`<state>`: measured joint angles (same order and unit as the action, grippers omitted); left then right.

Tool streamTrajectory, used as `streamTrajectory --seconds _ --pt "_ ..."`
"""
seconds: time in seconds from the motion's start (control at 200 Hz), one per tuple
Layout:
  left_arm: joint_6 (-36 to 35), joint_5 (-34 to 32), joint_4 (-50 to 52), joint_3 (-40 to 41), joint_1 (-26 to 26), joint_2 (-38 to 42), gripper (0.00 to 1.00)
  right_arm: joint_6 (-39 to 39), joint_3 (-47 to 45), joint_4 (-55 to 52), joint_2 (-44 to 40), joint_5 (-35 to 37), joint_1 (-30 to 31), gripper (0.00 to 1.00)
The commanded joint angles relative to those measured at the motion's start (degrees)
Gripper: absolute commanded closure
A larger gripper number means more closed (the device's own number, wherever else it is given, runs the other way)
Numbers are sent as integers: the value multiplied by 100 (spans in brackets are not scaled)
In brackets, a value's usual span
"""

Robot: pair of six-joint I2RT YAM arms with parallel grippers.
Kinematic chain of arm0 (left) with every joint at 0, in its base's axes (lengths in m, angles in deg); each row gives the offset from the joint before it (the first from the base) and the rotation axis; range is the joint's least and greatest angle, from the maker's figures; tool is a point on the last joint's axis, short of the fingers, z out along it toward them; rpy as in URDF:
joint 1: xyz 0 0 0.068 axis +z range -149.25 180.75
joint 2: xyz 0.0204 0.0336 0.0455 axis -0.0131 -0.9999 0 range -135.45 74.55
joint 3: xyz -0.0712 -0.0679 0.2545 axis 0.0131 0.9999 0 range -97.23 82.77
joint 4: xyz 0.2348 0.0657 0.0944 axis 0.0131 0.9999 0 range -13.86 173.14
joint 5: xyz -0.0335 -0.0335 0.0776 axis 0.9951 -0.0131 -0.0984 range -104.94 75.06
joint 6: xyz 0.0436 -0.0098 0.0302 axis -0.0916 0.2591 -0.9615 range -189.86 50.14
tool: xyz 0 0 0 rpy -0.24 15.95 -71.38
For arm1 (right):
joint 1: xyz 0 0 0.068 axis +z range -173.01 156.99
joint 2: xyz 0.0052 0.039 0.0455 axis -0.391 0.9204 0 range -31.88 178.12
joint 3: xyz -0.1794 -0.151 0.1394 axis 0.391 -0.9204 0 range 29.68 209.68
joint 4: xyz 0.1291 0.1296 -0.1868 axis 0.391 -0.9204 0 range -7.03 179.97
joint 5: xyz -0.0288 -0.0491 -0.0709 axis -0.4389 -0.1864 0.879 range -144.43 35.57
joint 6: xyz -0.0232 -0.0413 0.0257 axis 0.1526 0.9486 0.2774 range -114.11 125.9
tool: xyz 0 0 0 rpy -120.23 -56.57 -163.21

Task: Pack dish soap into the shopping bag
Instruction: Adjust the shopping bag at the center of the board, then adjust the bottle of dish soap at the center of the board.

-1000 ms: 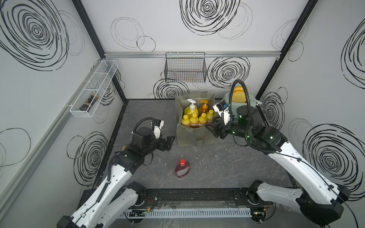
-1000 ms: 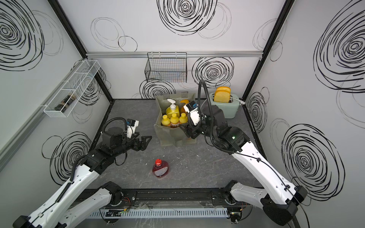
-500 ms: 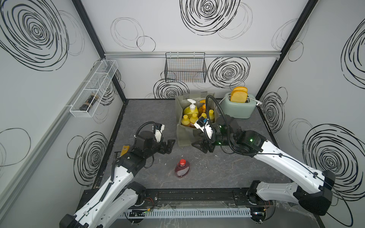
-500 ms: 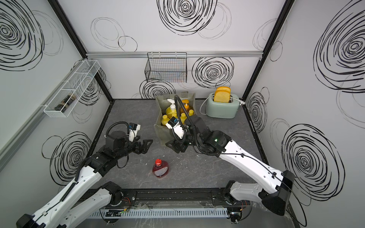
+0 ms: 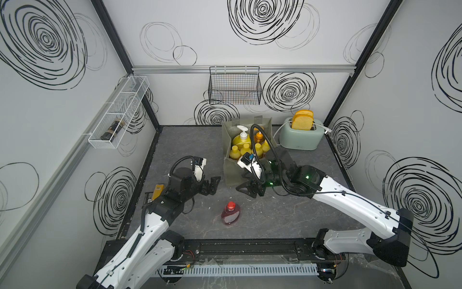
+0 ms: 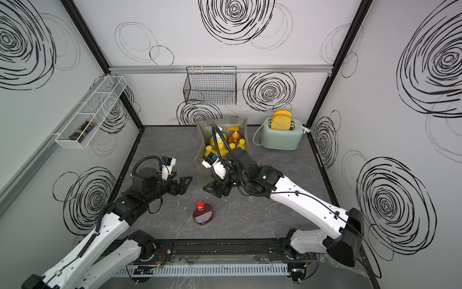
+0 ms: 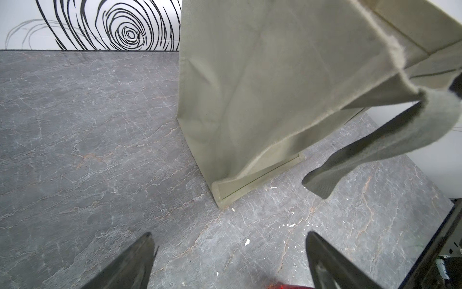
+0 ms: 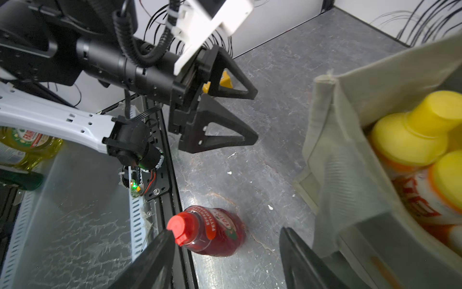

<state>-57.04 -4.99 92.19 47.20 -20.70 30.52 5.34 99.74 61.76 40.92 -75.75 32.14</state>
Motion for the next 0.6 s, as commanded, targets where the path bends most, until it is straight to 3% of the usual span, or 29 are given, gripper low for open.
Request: streamTrajectory --seconds 0.0,0.595 --pt "-86 126 -279 59 56 44 4 111 -177 67 50 -147 233 27" --pt "-149 375 -247 57 45 -188 4 -94 -666 497 293 -129 871 22"
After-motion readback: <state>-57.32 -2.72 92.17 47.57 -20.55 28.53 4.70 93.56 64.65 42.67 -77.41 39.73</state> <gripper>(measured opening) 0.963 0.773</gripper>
